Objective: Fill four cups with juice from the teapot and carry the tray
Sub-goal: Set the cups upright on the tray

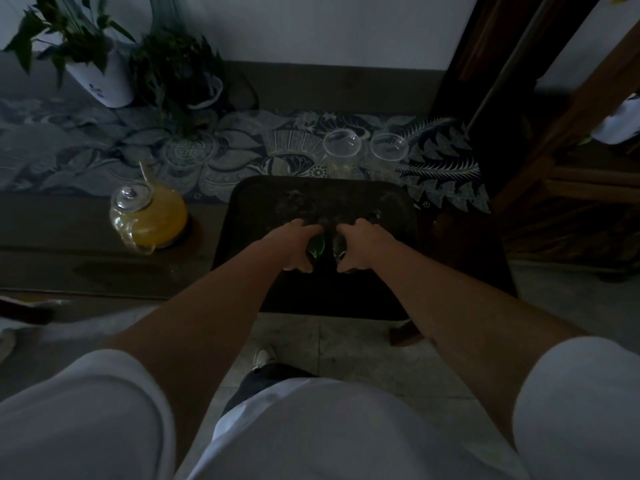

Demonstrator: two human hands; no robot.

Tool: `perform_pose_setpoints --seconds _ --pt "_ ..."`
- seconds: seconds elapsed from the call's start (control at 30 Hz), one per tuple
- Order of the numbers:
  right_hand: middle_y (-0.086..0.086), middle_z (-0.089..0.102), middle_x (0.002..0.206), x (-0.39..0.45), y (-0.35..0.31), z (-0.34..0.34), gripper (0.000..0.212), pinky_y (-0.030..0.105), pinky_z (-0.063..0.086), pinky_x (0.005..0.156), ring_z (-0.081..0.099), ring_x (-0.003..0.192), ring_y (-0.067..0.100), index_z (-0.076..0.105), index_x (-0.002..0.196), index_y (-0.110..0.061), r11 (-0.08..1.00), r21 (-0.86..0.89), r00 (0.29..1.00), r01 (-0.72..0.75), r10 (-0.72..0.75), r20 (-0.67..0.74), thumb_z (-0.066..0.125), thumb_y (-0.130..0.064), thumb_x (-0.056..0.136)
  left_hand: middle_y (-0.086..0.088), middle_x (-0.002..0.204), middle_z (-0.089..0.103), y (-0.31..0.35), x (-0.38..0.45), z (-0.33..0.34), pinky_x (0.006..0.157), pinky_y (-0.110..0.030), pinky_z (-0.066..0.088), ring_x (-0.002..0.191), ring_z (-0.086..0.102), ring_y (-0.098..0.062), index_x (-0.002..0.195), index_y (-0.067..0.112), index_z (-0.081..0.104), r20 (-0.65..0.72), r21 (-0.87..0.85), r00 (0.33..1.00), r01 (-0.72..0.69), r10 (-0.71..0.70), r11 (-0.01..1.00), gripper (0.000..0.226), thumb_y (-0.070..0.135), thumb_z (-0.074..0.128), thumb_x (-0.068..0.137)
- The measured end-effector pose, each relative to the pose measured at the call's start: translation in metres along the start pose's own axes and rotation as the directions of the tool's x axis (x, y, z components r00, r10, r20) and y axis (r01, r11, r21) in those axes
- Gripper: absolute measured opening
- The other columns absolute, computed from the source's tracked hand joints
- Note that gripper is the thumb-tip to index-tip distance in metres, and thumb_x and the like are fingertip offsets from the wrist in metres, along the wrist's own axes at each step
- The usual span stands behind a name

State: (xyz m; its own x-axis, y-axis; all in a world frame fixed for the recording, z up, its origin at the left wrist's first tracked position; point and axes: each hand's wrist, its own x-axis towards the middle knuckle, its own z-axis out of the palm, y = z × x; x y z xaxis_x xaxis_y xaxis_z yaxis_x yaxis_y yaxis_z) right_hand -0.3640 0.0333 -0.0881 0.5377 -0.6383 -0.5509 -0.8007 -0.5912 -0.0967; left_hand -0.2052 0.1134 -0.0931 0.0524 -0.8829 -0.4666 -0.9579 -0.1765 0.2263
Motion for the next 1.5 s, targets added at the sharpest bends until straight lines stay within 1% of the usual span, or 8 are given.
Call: perform_pose_setpoints --seconds 0.1,0.23,0.43,0.8,1.0,1.17,1.37,1.5 --pt "0.014 0.040 0.141 -0.003 0.001 0.000 0.113 0.051 0.046 0.102 0.046 0.128 0.039 0.027 0.151 -0.025 1.000 0.013 1.000 -0.005 0.005 0.001 0.081 -0.063 0.060 -0.011 0.157 0.024 0.000 -0.004 0.000 0.110 -0.037 0.031 0.140 0.032 -0.029 0.155 0.018 0.005 -0.039 -0.006 0.999 0.009 -0.010 1.000 0.119 0.039 0.084 0.068" --pt "0.012 0.036 0.148 -0.013 0.000 0.006 0.119 0.052 0.044 0.102 0.040 0.133 0.039 0.017 0.153 -0.026 0.999 0.044 0.998 -0.027 0.029 -0.059 0.078 -0.069 0.061 -0.012 0.161 0.010 0.001 -0.008 0.001 0.117 -0.042 0.025 0.146 0.018 -0.030 0.155 0.012 0.004 -0.016 -0.002 0.999 0.034 -0.034 0.999 0.121 0.046 0.082 0.069" --pt "0.004 -0.008 0.167 -0.022 0.000 0.008 0.126 0.056 0.029 0.113 0.014 0.148 0.042 -0.009 0.157 -0.034 0.991 0.105 0.996 -0.078 0.081 -0.023 0.065 -0.080 0.065 -0.010 0.161 -0.017 0.007 -0.015 0.002 0.118 -0.054 0.008 0.147 -0.013 -0.034 0.154 0.020 -0.009 -0.060 0.132 0.996 0.076 -0.069 0.988 0.124 0.073 0.065 0.070" --pt "0.006 -0.004 0.167 -0.030 0.039 -0.053 0.103 0.066 0.026 0.111 0.006 0.150 0.039 0.004 0.157 -0.033 0.978 0.086 0.959 -0.191 0.204 -0.197 0.046 -0.082 0.078 -0.012 0.163 -0.006 0.015 -0.001 -0.079 0.118 -0.051 0.010 0.149 -0.004 -0.032 0.155 0.019 0.003 -0.232 0.116 0.973 0.024 0.004 0.993 0.103 0.079 0.043 0.081" --pt "0.007 0.003 0.167 -0.025 0.053 -0.084 0.087 0.065 0.027 0.111 0.008 0.150 0.039 0.013 0.155 -0.036 0.968 0.157 0.926 -0.195 0.234 -0.297 0.055 -0.068 0.086 -0.013 0.163 -0.004 0.019 0.029 -0.112 0.118 -0.054 0.012 0.149 -0.006 -0.033 0.155 0.021 0.002 -0.272 0.088 0.962 0.008 0.017 0.996 0.100 0.079 0.038 0.082" --pt "0.008 -0.001 0.167 -0.005 0.056 -0.096 0.086 0.062 0.027 0.113 0.005 0.150 0.039 0.009 0.157 -0.034 0.961 0.186 0.921 -0.207 0.255 -0.295 0.052 -0.065 0.089 -0.016 0.162 -0.005 0.026 0.049 -0.132 0.119 -0.052 0.008 0.148 -0.008 -0.036 0.155 0.019 0.002 -0.254 0.008 0.965 -0.070 0.069 0.998 0.090 0.066 0.042 0.090" --pt "0.008 -0.002 0.167 0.029 0.057 -0.108 0.086 0.061 0.026 0.114 0.003 0.151 0.035 0.008 0.158 -0.029 0.951 0.191 0.910 -0.245 0.293 -0.293 0.049 -0.063 0.091 -0.015 0.162 -0.004 0.019 0.086 -0.138 0.117 -0.053 0.010 0.148 -0.008 -0.034 0.154 0.023 0.010 -0.274 0.148 0.958 -0.042 0.082 0.988 0.089 0.061 0.053 0.087" --pt "0.007 0.001 0.167 0.063 0.061 -0.117 0.086 0.061 0.028 0.113 0.002 0.151 0.034 0.014 0.157 -0.029 0.933 0.252 0.903 -0.259 0.326 -0.281 0.048 -0.068 0.088 -0.014 0.162 -0.008 0.011 0.117 -0.146 0.117 -0.053 0.009 0.148 -0.010 -0.034 0.154 0.026 0.009 -0.226 0.130 0.970 -0.055 0.084 0.990 0.091 0.062 0.056 0.085"
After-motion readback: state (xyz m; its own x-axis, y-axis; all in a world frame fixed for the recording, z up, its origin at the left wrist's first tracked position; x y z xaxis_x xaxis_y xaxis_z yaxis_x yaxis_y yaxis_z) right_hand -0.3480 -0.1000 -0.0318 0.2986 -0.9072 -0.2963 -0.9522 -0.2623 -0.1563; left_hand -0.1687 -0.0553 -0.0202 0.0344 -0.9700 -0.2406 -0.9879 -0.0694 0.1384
